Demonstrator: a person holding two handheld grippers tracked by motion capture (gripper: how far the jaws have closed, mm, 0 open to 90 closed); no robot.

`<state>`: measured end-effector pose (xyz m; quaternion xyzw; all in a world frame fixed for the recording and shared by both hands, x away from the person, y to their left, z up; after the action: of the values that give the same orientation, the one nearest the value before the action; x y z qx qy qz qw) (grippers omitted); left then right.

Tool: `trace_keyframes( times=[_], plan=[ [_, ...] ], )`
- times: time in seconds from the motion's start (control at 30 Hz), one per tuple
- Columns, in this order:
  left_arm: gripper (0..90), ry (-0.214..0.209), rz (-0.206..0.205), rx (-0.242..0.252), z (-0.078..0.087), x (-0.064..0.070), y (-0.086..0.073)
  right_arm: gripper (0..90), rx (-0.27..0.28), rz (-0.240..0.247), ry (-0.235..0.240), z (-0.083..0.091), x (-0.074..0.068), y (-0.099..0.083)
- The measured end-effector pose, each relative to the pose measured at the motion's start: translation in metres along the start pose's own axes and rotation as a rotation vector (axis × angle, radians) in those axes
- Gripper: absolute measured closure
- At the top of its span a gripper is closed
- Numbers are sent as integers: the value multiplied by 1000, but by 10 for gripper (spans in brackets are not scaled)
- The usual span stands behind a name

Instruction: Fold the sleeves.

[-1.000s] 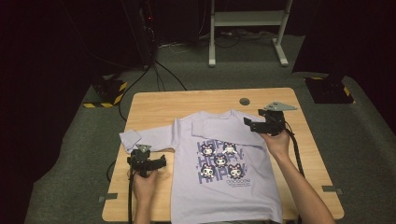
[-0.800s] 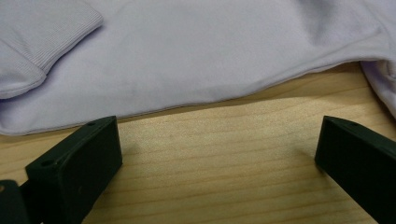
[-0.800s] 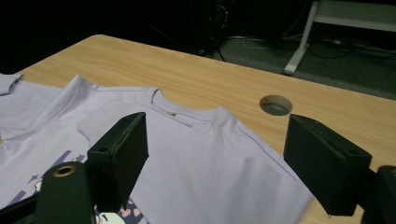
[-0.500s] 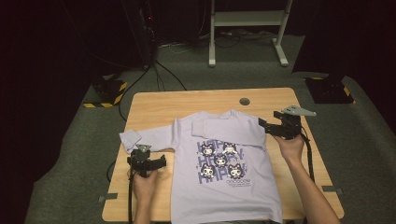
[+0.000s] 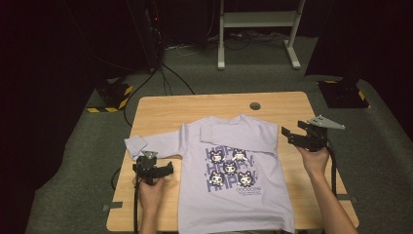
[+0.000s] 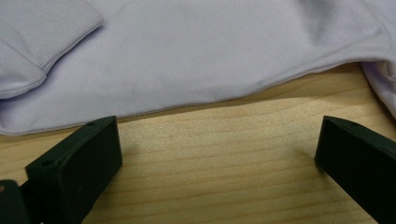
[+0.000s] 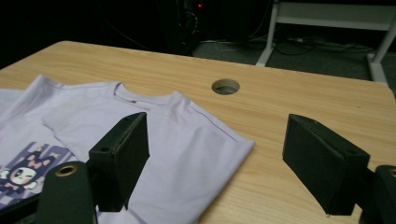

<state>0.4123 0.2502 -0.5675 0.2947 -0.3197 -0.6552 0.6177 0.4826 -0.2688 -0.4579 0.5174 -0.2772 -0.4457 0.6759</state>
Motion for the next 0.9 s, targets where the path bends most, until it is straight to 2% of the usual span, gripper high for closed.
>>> trace_keyframes(
  times=[0.17, 0.33, 0.37, 0.43, 0.5, 0.53, 0.67, 0.77, 0.9],
  plan=[
    [8, 0, 0, 0, 0, 0, 0, 231, -26, -17, -34, 5, 10, -21],
    [8, 1, 0, 0, 0, 0, 0, 230, -81, -26, -89, 6, 19, -49],
    [8, 1, 1, 0, 0, 0, 0, 230, -81, -26, -89, 6, 19, -49],
    [8, 0, 0, 0, 0, 0, 0, 224, -130, -20, -126, 5, 24, -65],
    [8, 0, 1, 0, 0, 0, 0, 222, -149, -13, -138, 4, 26, -70],
    [8, 1, 1, 0, 0, 0, 0, 221, -174, -3, -160, 2, 28, -78],
    [8, 0, 1, 0, 0, 0, 0, 218, -208, 6, -193, 0, 31, -88],
    [8, 0, 1, 0, 0, 0, 0, 218, -220, 10, -199, -1, 31, -92],
    [8, 0, 0, 0, 0, 0, 0, 216, -263, 23, -213, -5, 32, -101]
  ],
)
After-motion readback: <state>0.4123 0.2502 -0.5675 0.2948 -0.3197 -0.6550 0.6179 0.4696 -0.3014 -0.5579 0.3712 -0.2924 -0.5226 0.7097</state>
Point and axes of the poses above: each handheld gripper's, and its own axes: z roughly backward along the jaws, y roughly out of its top, x roughly to its right, the point moved 3 cm from there along -z, roughly forward along the jaws, and after that the axes turned 6 degrees about x, right-handed, at the moved point
